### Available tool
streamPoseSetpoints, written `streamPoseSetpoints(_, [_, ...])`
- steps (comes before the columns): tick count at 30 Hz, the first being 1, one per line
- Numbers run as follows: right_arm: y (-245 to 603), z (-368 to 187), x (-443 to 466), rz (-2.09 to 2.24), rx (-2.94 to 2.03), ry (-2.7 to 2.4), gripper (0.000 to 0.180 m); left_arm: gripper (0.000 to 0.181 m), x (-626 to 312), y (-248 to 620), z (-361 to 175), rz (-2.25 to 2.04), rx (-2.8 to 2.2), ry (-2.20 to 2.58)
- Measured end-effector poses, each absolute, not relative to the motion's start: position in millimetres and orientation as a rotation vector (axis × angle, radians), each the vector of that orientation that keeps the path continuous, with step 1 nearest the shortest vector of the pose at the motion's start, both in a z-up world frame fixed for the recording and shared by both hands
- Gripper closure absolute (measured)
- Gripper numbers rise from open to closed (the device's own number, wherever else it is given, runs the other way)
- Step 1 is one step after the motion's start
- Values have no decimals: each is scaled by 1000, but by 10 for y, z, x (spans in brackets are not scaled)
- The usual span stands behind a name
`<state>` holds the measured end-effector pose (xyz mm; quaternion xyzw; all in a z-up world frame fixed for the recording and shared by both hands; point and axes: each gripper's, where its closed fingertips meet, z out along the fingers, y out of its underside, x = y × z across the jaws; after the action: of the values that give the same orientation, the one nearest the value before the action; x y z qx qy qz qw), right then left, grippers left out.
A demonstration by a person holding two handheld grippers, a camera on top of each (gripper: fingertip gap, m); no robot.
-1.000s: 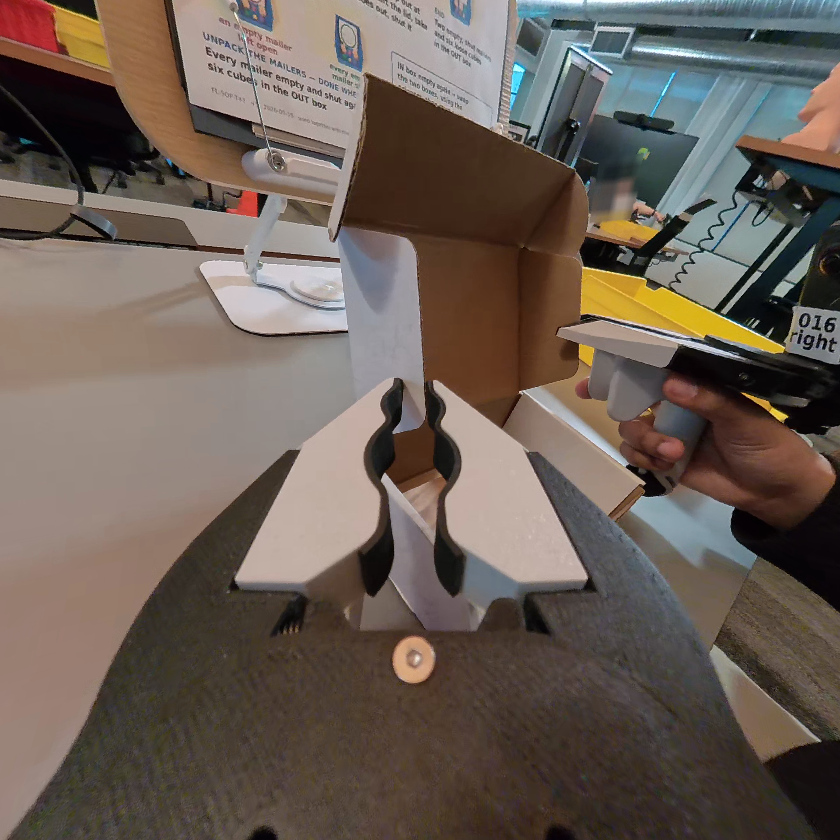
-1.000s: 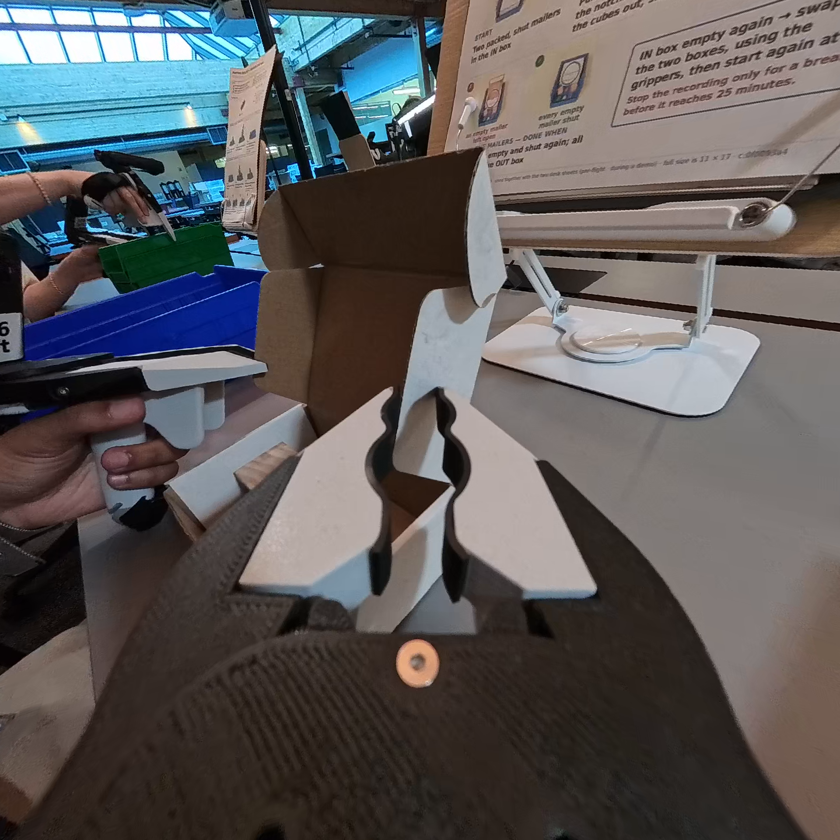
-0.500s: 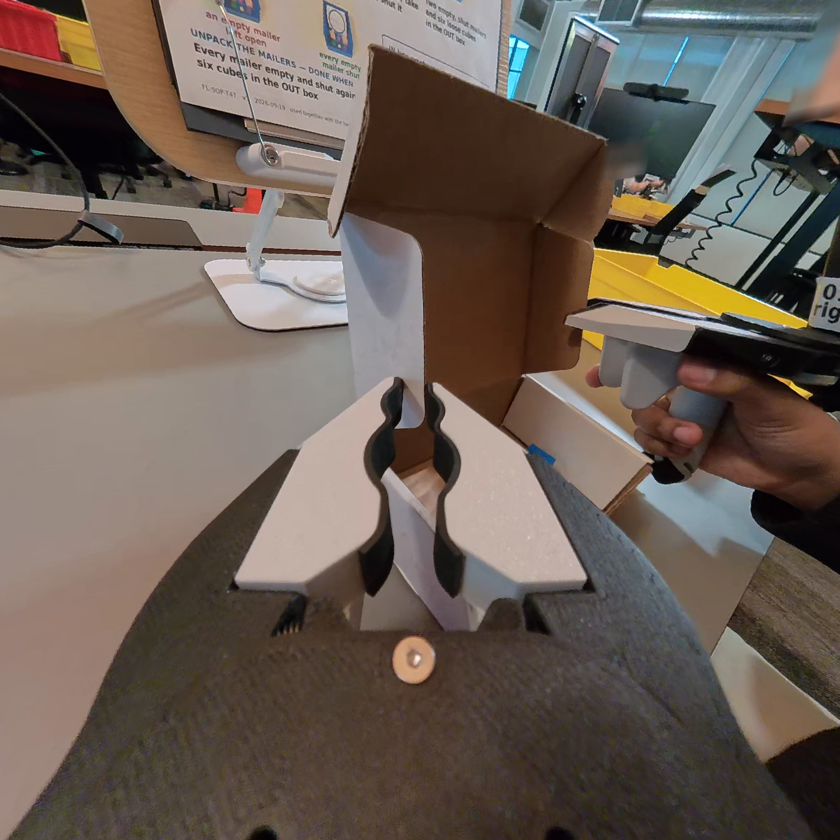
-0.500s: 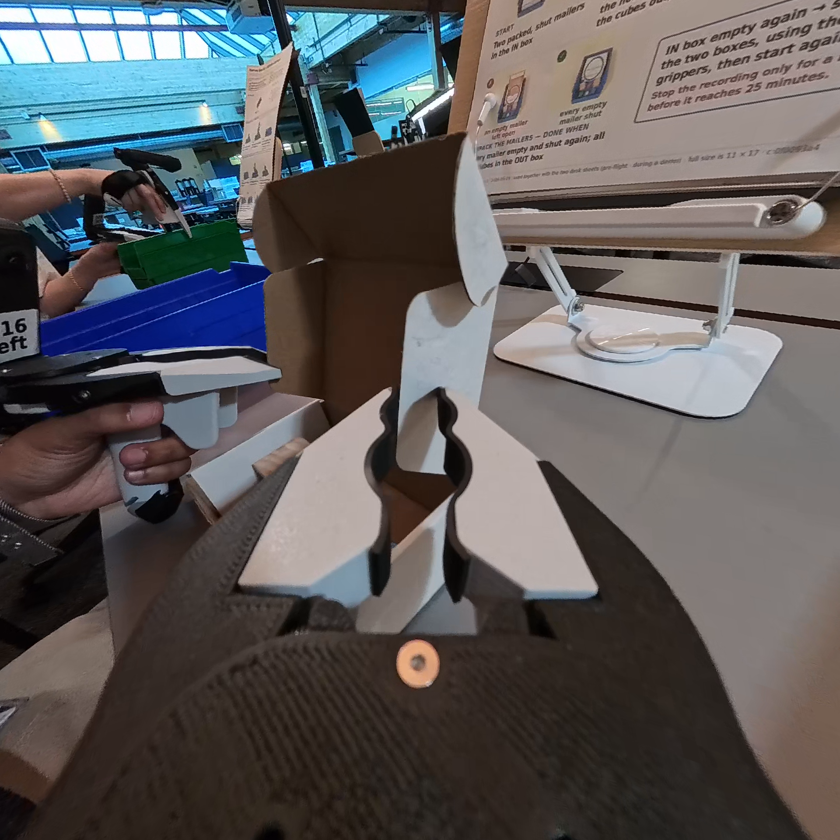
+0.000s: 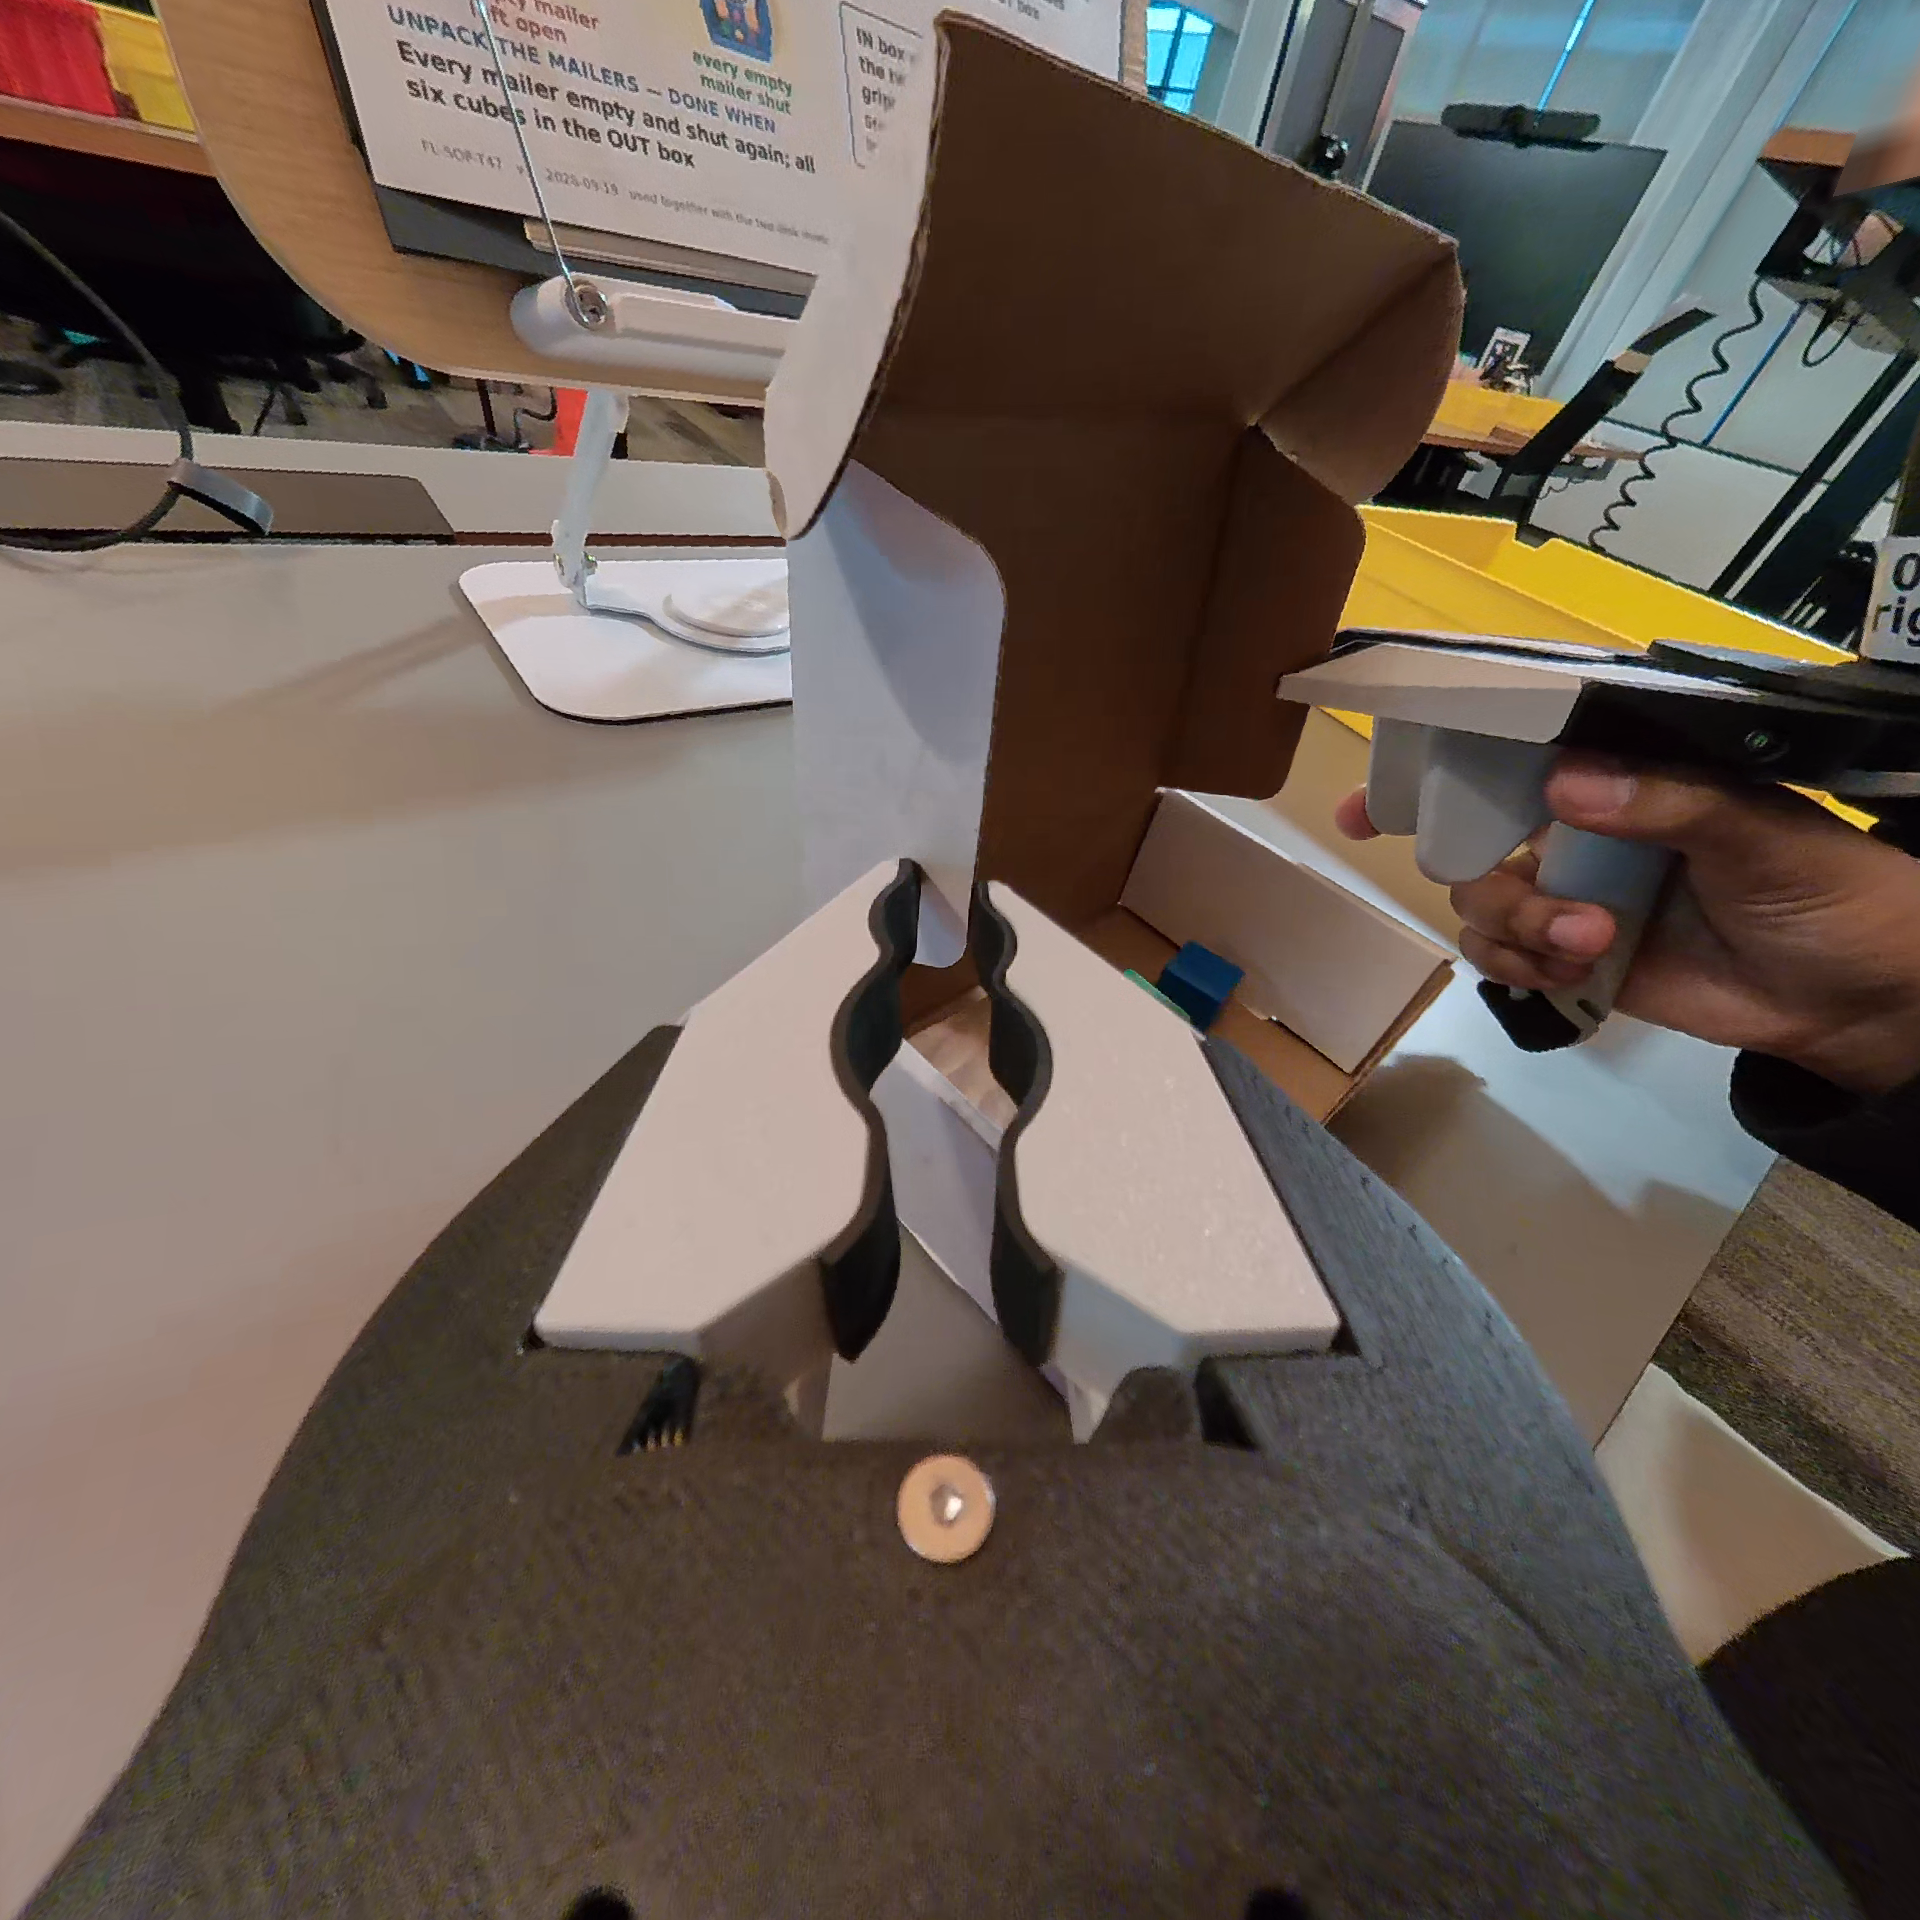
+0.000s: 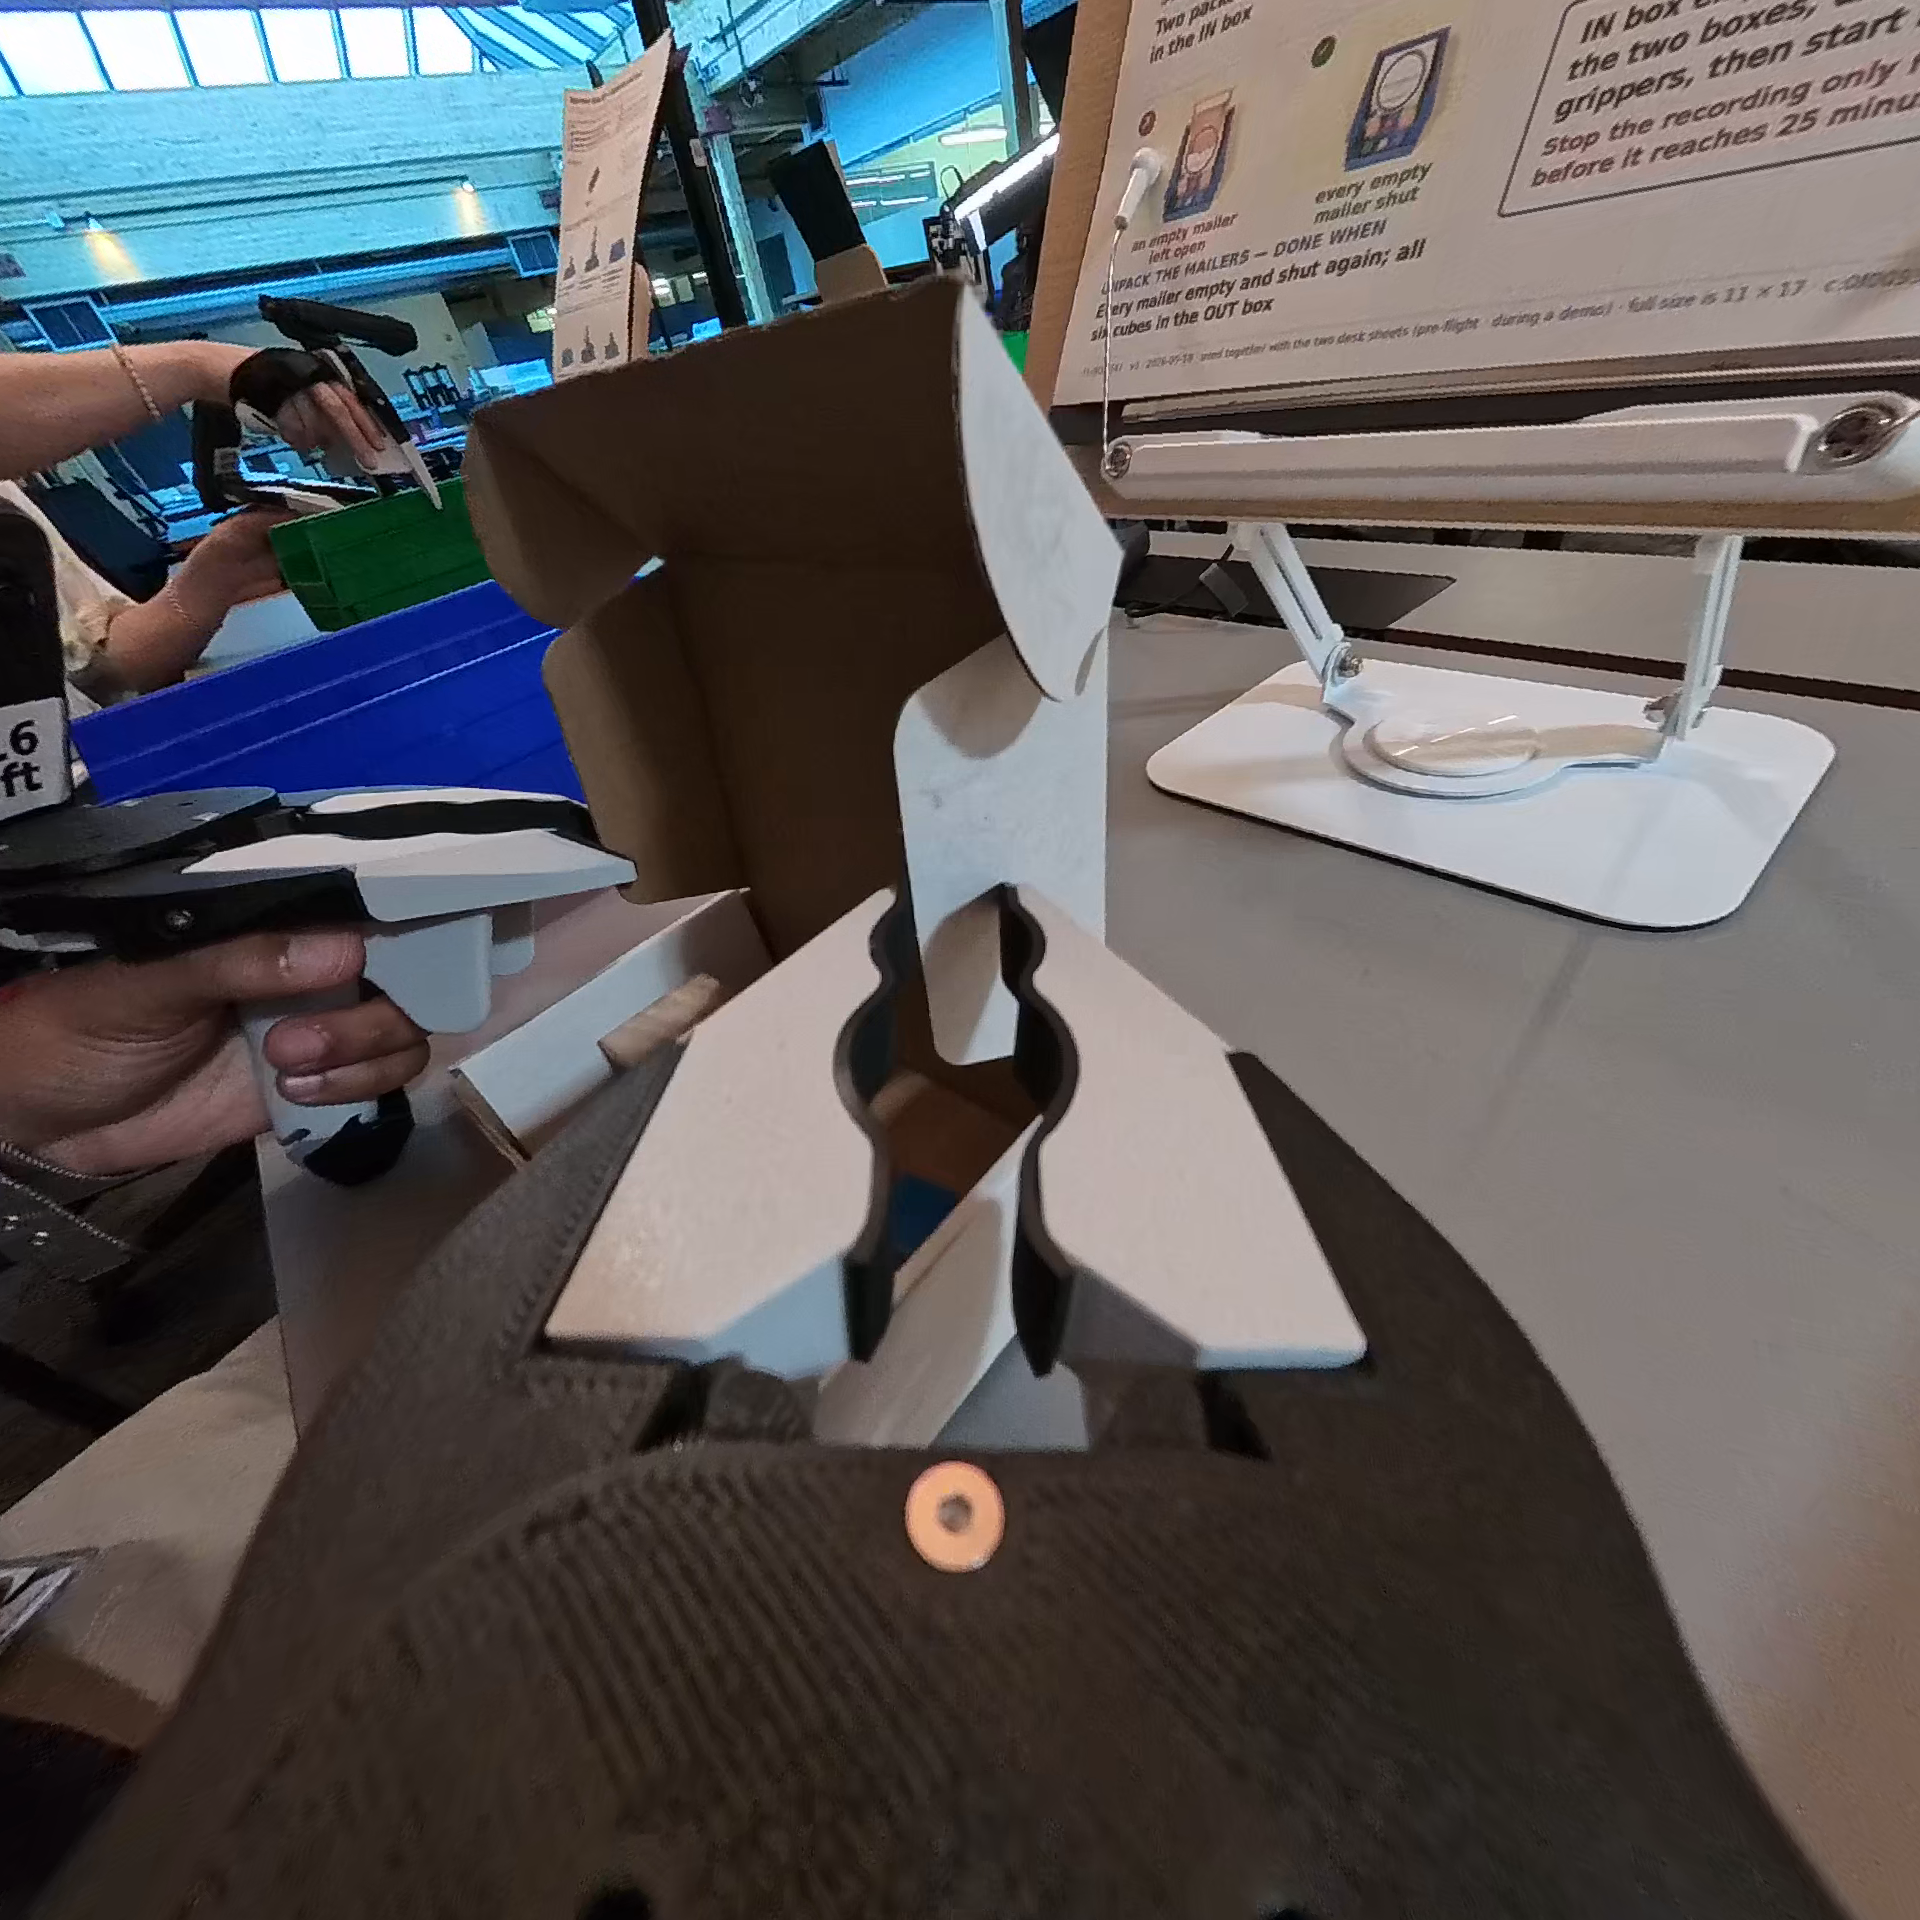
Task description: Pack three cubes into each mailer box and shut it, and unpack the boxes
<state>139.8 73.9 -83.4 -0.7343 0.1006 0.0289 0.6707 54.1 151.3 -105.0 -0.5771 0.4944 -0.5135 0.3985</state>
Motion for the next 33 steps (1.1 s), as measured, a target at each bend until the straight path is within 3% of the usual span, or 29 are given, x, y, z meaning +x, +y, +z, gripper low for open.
streamPoseSetpoints(33, [703, -957, 1403, 11, -1720, 189, 165, 174, 614, 1461, -1186, -1314, -1559, 1313])
